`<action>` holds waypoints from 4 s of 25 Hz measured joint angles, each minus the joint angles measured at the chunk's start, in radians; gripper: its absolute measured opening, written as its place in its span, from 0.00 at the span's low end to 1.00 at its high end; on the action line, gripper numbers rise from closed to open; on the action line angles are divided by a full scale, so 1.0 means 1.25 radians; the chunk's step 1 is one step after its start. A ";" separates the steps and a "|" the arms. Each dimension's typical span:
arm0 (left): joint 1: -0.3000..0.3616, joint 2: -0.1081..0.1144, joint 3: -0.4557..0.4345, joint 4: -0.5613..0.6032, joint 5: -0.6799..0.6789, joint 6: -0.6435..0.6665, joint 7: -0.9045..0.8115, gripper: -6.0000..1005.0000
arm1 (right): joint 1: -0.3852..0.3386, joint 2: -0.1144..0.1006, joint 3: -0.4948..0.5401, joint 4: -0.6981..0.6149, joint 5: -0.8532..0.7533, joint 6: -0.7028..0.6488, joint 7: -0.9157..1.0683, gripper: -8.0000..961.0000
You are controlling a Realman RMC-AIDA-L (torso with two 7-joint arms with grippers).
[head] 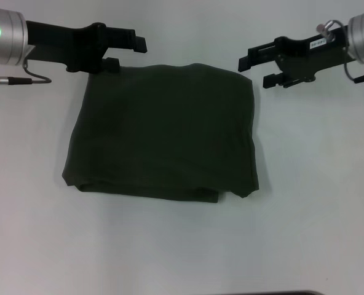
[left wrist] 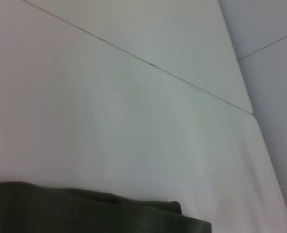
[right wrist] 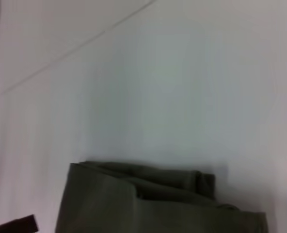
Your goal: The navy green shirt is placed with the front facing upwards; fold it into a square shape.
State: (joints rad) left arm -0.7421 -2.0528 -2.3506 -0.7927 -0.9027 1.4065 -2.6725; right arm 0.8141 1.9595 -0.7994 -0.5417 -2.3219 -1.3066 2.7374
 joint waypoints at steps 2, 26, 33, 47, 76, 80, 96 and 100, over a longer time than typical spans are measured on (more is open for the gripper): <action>0.000 0.001 0.000 0.001 0.000 -0.002 -0.001 0.82 | -0.002 -0.008 0.004 0.000 0.009 -0.013 0.001 0.84; -0.002 0.004 0.014 0.008 0.022 -0.011 -0.002 0.82 | -0.009 -0.008 0.000 0.007 0.009 -0.001 -0.001 0.84; -0.013 0.012 0.021 0.008 0.031 -0.004 -0.007 0.82 | -0.011 0.024 -0.010 0.006 -0.043 0.069 -0.003 0.84; -0.014 0.011 0.017 0.007 0.030 -0.007 -0.007 0.82 | 0.006 0.049 -0.035 0.010 -0.043 0.128 -0.007 0.84; -0.012 0.012 0.014 0.007 0.025 -0.010 -0.005 0.82 | -0.014 0.006 -0.029 0.009 -0.020 0.070 0.017 0.25; -0.011 0.012 0.014 0.007 0.024 -0.010 -0.005 0.82 | -0.017 0.021 -0.042 0.010 -0.023 0.096 0.004 0.35; -0.010 0.012 0.013 0.007 0.023 -0.009 -0.004 0.82 | -0.010 0.048 -0.055 0.037 -0.023 0.170 -0.010 0.45; -0.011 0.011 0.013 0.007 0.023 -0.009 -0.003 0.82 | -0.012 0.049 -0.047 0.039 -0.015 0.170 -0.009 0.45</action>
State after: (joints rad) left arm -0.7553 -2.0391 -2.3348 -0.7838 -0.8745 1.3946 -2.6768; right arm 0.7992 2.0201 -0.8584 -0.4935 -2.3403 -1.0946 2.7266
